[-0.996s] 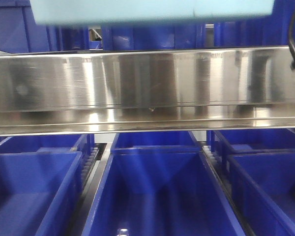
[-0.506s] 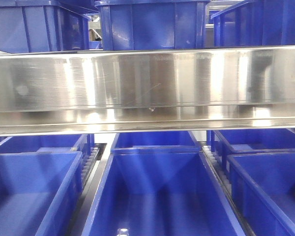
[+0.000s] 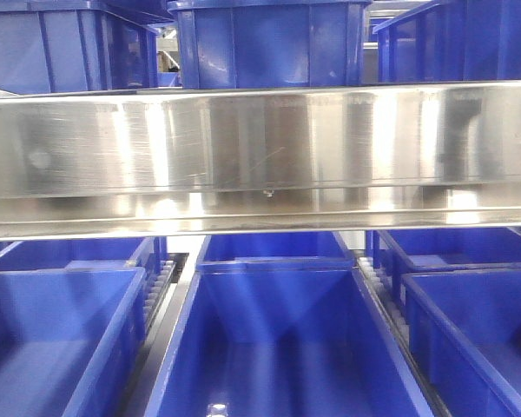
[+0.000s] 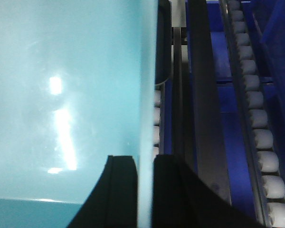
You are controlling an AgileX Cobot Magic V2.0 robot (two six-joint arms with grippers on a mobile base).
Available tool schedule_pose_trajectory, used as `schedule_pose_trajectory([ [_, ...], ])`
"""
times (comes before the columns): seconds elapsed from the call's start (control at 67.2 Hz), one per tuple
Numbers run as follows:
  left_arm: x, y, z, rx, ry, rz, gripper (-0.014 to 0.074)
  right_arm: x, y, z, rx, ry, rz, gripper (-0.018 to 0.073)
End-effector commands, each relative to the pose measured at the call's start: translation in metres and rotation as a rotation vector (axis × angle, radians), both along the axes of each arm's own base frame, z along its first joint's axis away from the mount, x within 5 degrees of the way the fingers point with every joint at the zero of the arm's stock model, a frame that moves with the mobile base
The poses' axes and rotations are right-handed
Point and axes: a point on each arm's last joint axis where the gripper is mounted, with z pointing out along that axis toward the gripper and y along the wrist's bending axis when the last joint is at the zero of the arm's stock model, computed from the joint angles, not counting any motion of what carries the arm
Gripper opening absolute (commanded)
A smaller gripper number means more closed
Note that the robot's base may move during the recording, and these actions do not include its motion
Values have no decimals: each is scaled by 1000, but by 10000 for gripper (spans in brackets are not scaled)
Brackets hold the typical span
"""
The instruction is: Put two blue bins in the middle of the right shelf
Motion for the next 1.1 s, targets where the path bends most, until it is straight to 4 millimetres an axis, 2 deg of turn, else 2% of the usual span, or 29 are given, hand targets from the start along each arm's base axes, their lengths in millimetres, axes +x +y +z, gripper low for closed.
schedule_pose_trajectory([
  [0.0,-5,4,17,-24,-102,-13,-111,-6,-3,19,18,-125,24,-167],
  [1.086,-5,4,17,-25,-101,-14,-111,-6,-3,19,64,-113,-18,-167],
])
